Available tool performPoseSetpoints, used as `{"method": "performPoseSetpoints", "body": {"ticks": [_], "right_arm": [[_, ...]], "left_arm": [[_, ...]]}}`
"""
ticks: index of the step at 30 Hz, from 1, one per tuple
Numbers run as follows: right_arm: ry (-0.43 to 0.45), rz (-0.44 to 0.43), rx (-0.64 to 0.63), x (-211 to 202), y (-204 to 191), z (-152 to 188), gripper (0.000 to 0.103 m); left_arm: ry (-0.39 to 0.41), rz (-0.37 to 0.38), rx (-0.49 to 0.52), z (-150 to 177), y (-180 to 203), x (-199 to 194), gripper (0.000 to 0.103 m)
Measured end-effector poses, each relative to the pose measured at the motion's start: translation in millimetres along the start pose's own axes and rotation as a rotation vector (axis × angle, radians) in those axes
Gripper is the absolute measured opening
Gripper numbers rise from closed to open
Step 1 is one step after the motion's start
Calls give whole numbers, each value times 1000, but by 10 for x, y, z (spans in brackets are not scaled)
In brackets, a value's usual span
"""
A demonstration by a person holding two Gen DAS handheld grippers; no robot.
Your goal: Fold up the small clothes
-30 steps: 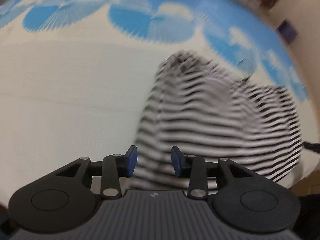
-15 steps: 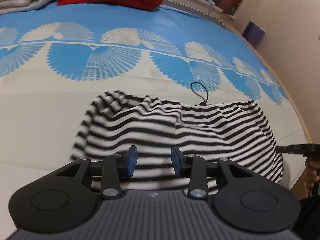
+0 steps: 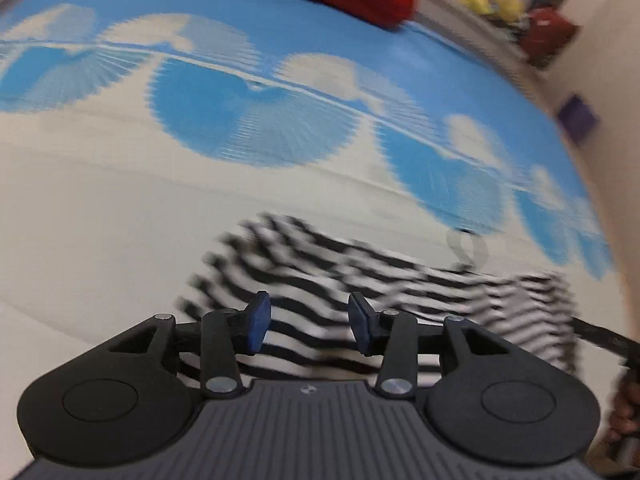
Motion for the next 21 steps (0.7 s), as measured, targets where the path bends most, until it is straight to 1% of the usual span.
{"method": "performPoseSetpoints", "body": {"ticks": [1,3,6,7,8,9,10,11,12,13,14,15,16,17,18,19,20,21], "right_arm": [[-8,12,-11,64,-43,-21,43],[-25,36,-12,151,-101,-54,43],[-15,57,-14,209,-173,-108,43],[-8,68,-20,224,-192,-127,39],[-2,79,-25,241,-204,-143,24],[0,86,-26,263,-203,-152,15],[0,88,-22,277,-196,-155,2],[8,90,-13,282,-189,-170,1],[29,95,-4,264,-177,-196,1],[75,104,8,211,-165,-245,0],[127,117,24,147,-146,-296,0],[177,121,45,81,-122,-341,0],[210,120,64,38,-103,-366,0],[217,127,70,37,-91,-376,0],[198,136,72,81,-86,-365,1],[148,142,80,173,-74,-326,1],[90,147,93,266,-56,-275,3],[41,157,111,334,-31,-227,6]], "left_arm": [[9,-54,12,-23,-36,19,50],[31,-100,24,-64,-62,16,50],[22,-93,23,-86,-72,66,54],[13,-102,37,-85,-61,109,54],[8,-119,63,-82,-47,151,54],[8,-134,88,-75,-25,186,52],[6,-143,117,-69,-5,212,44],[6,-146,147,-63,10,246,8],[12,-166,173,-79,16,256,1],[55,-199,180,-113,2,236,1],[96,-213,167,-154,-10,189,1],[126,-192,136,-190,-32,148,1],[133,-166,104,-205,-55,137,1],[111,-156,96,-187,-64,169,1],[68,-153,101,-147,-66,228,5],[9,-144,102,-88,-69,299,10],[-37,-138,99,-50,-74,345,21],[-36,-155,98,-39,-94,318,28]]}}
Point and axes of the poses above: each gripper's, at about its wrist camera, not at the fingertips, and x roughly the way its jaws point, y to its right, z to its underside, the point moved 5 cm from there along x, roughly the way its jaws point
